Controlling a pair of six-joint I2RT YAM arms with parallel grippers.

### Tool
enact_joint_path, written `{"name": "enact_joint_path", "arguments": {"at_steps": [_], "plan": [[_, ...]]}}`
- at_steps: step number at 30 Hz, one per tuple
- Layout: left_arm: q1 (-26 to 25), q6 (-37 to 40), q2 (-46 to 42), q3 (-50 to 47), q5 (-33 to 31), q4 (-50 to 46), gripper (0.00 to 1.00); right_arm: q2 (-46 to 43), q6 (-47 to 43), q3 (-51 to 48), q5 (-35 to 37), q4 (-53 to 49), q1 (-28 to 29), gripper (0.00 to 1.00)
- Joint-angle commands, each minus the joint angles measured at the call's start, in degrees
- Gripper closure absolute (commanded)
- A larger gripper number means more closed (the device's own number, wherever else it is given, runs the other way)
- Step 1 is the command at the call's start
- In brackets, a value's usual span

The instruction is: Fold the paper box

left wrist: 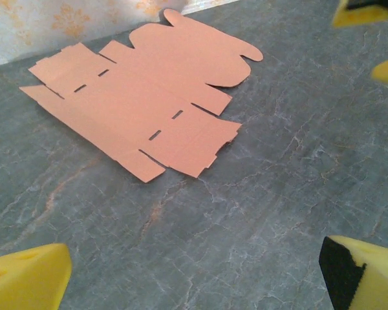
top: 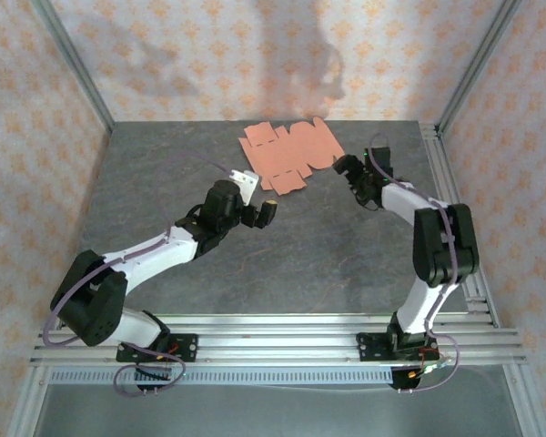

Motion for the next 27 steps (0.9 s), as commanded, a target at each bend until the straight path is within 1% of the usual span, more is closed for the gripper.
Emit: {"name": "enact_joint_path", "arguments": {"at_steps": [1,3,6,7,11,13,15,20,22,23,27], "plan": [[-0.4,-2.5,-0.4,1.3,-1.5,0.8,0.00,4.4,10.3,3.1,-8.6,7.5,3.1,0.15],[-0.5,-2.6,-0.9,0.9,-1.9,0.2,0.00,7.2,12.5,4.3,-10.8,9.4,4.3,0.25],[-0.5,-3.2,-2.0,0.0,-3.6,-0.4,0.00,10.9,15.7,4.8,-12.7,13.2,5.8,0.32],[-0.5,-3.6,-2.5,-0.5,-4.4,-0.4,0.00,11.9,16.1,5.1,-13.2,13.9,6.2,0.35],[-0.6,-4.7,-3.9,-2.1,-6.3,-0.5,0.00,15.1,16.0,7.2,-14.5,14.0,7.1,0.44],[-0.6,-5.2,-4.4,-2.7,-6.6,-0.6,0.00,16.6,16.5,8.1,-15.0,14.8,7.0,0.51],[-0.5,-5.6,-4.7,-3.2,-7.0,-1.0,0.00,17.7,17.1,8.7,-15.3,15.8,7.1,0.56],[-0.5,-6.3,-5.0,-3.7,-8.1,-1.1,0.00,21.0,17.7,11.9,-16.3,15.7,7.2,0.63],[-0.5,-6.5,-5.0,-3.5,-8.4,-1.3,0.00,22.3,17.8,13.6,-16.7,15.5,7.2,0.67],[-0.6,-6.5,-5.0,-3.4,-8.6,-1.3,0.00,22.7,17.6,14.2,-16.9,15.2,7.2,0.71],[-0.6,-6.9,-4.9,-2.8,-9.0,-2.5,0.00,23.1,15.1,16.8,-17.2,12.1,7.1,0.95]]}}
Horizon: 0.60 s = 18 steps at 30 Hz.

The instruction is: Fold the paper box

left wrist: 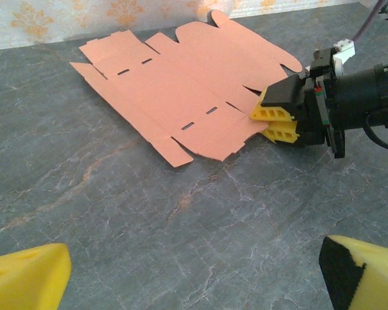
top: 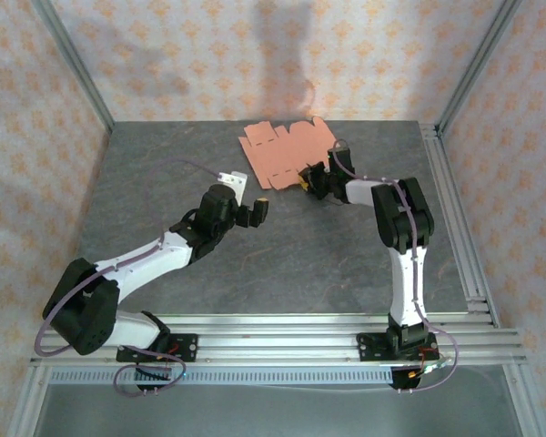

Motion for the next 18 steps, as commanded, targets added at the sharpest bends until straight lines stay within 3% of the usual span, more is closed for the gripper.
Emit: {"name": "enact_joint_path", "arguments": {"at_steps": [1,4,10,15,18], "plan": [[-0.6,-1.0,-1.5,0.3,-2.4,-2.0,0.00,-0.1,-3.3,2.9,-1.0,-3.5,0.1,1.00],[-0.2,-3.8,-1.6,2.1,-4.4,-5.8,0.00,-1.1,-9.7,3.0,-4.3,-6.9,0.0,1.00],[2.5,-4.5,-3.0,3.3,-0.1,-9.4,0.00,-0.6,-27.8,6.7,-16.4,-20.8,-1.2,1.00],[5.3,-4.8,-4.3,2.5,-0.7,-11.7,0.00,2.6,-55.7,19.6,-16.1,-54.3,-1.1,1.00],[7.0,-4.8,-4.6,2.3,0.2,-13.0,0.00,6.3,-68.0,28.4,-9.6,-71.6,-1.0,1.00]]}}
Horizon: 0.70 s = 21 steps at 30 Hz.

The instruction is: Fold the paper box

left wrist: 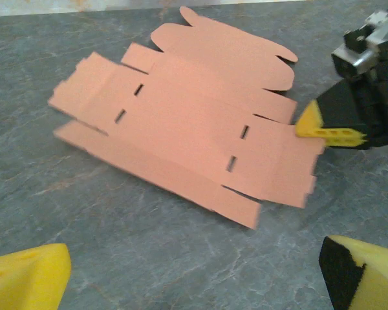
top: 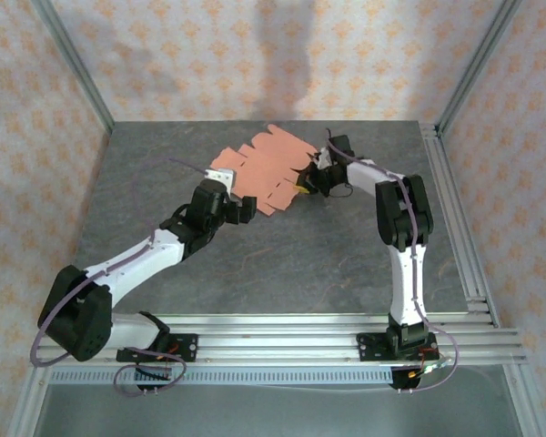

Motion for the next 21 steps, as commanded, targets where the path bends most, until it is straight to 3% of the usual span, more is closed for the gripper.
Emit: {"name": "enact_joint_path", "arguments": {"at_steps": [1,7,8,11,13,16,21], "plan": [[1.7,-0.8,-1.5,0.5,0.6,-3.6,0.00,4.7,-23.2,8.7,6.1,-29.5,0.0,1.00],[2.8,0.4,-0.1,1.8,2.4,-6.3,0.00,5.7,-29.1,14.6,19.8,-36.8,-0.2,1.00],[2.8,0.6,0.2,2.0,2.9,-6.6,0.00,5.5,-28.8,15.2,21.0,-36.7,-0.3,0.96],[2.8,0.9,1.6,2.8,4.5,-6.8,0.00,4.3,-26.2,16.8,21.6,-36.0,-0.6,0.56],[2.8,1.0,2.6,3.6,5.3,-6.7,0.00,2.8,-24.2,17.0,21.7,-35.4,-0.6,0.36],[2.8,1.0,4.4,5.0,6.3,-5.6,0.00,-2.1,-19.0,13.1,21.9,-30.8,-0.7,0.21],[6.5,-4.1,11.8,8.7,10.5,-3.5,0.00,-15.9,-7.4,-2.4,17.6,-17.1,-0.4,0.10]]}}
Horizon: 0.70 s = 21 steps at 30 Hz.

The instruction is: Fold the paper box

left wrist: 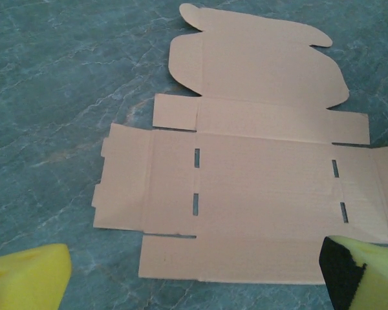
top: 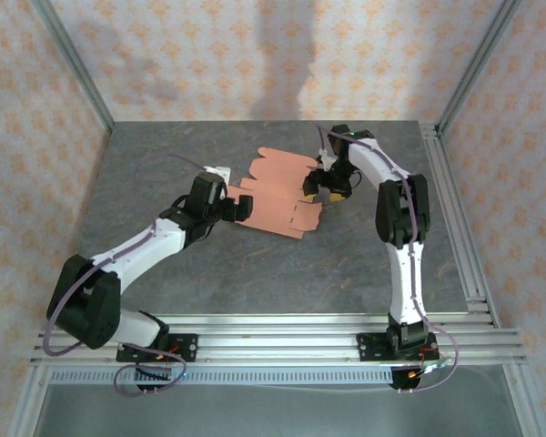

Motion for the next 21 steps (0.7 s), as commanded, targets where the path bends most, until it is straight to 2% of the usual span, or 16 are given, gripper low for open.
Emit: {"name": "enact_joint_path", "arguments": {"at_steps": [1,6,11,14,17,21], "plan": [[3.7,-3.8,5.9,4.3,4.0,1.5,0.00,-12.3,10.4,-8.6,-2.3,9.7,0.1,0.10],[5.2,-4.2,18.3,17.1,7.7,-5.2,0.00,-21.3,15.7,-19.1,-3.1,15.1,0.1,0.10],[6.0,-4.4,32.2,33.6,8.9,-18.6,0.00,-22.1,18.6,-22.2,-4.1,12.0,-0.2,0.11],[6.0,-4.6,37.3,39.5,10.5,-22.6,0.00,-21.6,22.4,-25.4,-6.7,11.6,-0.1,0.12],[6.1,-5.1,40.1,42.2,12.0,-24.9,0.00,-22.0,25.6,-30.6,-9.0,17.8,0.2,0.17],[6.2,-6.4,39.9,39.2,13.5,-24.6,0.00,-20.2,29.2,-33.0,-9.8,24.7,0.2,0.25]]}}
